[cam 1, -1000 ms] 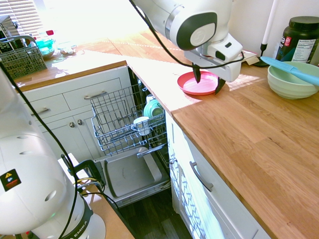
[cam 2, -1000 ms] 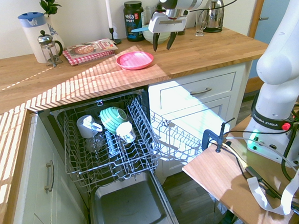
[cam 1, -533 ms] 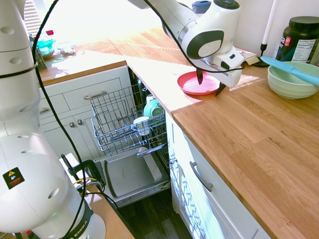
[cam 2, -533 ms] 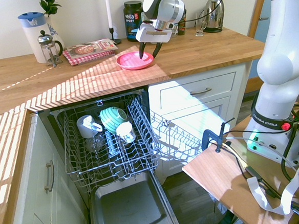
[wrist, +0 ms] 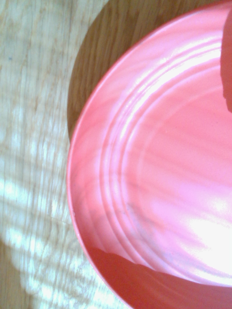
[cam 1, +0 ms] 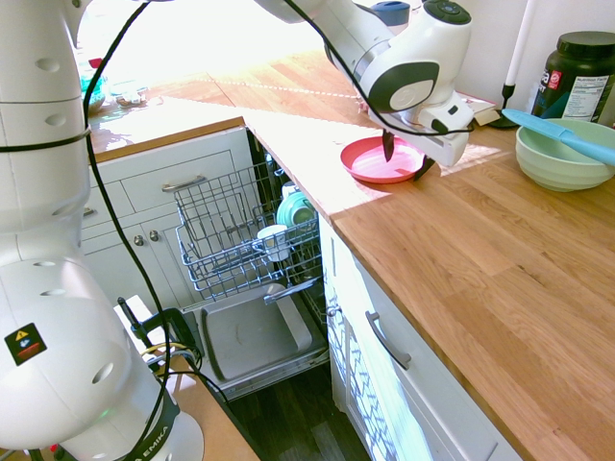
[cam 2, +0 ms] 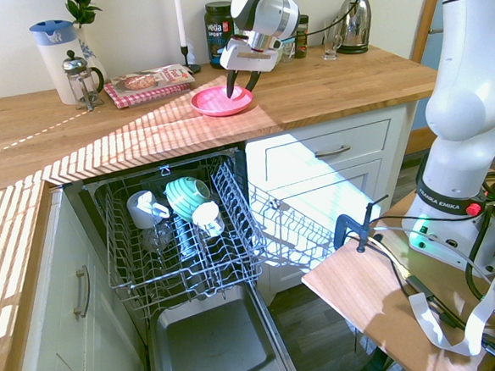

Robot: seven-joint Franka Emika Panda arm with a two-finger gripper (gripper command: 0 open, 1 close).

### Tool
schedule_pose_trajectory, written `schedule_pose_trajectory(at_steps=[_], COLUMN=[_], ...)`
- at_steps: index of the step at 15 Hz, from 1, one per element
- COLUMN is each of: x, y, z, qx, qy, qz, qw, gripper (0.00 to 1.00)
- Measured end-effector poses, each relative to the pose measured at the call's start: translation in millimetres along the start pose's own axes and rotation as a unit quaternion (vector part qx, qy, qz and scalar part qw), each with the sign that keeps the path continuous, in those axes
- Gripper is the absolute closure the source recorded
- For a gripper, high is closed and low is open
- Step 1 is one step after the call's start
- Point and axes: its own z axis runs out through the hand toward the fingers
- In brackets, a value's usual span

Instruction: Put the plate in the dishwasher

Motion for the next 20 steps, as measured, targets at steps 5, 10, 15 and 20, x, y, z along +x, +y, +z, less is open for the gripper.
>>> schedule_pose_trajectory(at_steps=[5, 10, 15, 20], x=[4.1, 13.9, 24.2, 70.1], y=[1.0, 5.1, -6.8, -38.0], z=[2.0, 3.0, -2.8, -61.8], qx=[-0.005, -0.009, -0.007, -0.005], qy=[-0.012, -0.017, -0.014, 0.023], qz=[-0.006, -0.008, -0.018, -0.080], qw=[1.000, 1.000, 1.000, 0.997], gripper=[1.00, 1.00, 1.00, 1.00])
